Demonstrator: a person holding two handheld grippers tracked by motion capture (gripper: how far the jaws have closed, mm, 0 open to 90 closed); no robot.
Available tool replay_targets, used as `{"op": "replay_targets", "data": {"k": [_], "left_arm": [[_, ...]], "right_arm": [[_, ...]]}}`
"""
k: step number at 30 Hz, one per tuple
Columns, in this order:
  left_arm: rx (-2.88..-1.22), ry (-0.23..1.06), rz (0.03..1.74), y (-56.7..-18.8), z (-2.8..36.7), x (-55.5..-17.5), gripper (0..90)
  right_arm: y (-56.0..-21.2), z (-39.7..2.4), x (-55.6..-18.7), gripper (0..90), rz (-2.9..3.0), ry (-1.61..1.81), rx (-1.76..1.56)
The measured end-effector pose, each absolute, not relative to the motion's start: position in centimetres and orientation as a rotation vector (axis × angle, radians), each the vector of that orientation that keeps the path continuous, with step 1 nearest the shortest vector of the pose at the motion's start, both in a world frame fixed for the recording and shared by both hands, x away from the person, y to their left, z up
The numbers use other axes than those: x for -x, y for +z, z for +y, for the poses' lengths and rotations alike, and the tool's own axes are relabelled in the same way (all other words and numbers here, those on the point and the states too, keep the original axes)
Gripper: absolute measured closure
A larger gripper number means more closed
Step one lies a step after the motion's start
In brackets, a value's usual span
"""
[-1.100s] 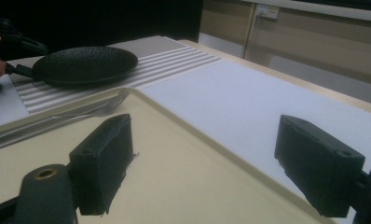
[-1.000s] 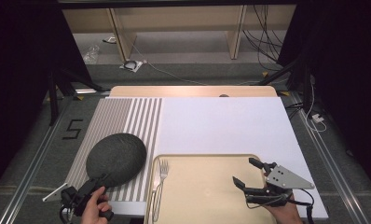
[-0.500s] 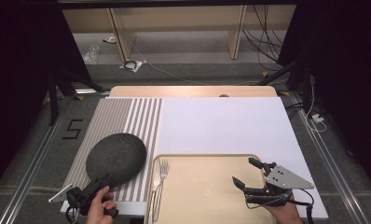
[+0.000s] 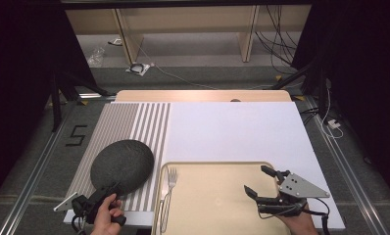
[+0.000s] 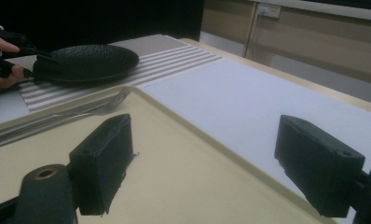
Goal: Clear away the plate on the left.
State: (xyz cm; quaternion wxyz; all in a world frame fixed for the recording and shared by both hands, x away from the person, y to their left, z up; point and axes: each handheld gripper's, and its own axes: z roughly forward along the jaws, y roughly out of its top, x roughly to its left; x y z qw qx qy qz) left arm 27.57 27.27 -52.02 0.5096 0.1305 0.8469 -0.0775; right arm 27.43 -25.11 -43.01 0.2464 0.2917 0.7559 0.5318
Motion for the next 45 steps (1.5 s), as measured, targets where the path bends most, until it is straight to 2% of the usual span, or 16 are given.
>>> {"op": "replay_targets", "data": {"k": [18, 34, 45], "left_arm": [[-0.255, -0.237, 2.002, -52.5, 27.44, -27.13, 83.5], [-0.231, -0.319, 1.978, -52.43, 27.84, -27.35, 84.4], [-0.289, -0.362, 1.907, -51.73, 27.23, -27.33, 84.3]], "right_arm": [[-42.96, -25.15, -27.36, 20.0, 2.067, 1.447, -0.791], [-42.98, -25.22, -27.43, 20.0, 2.067, 1.456, -0.794], [-42.96, -25.27, -27.42, 20.0, 2.066, 1.457, -0.798]]}}
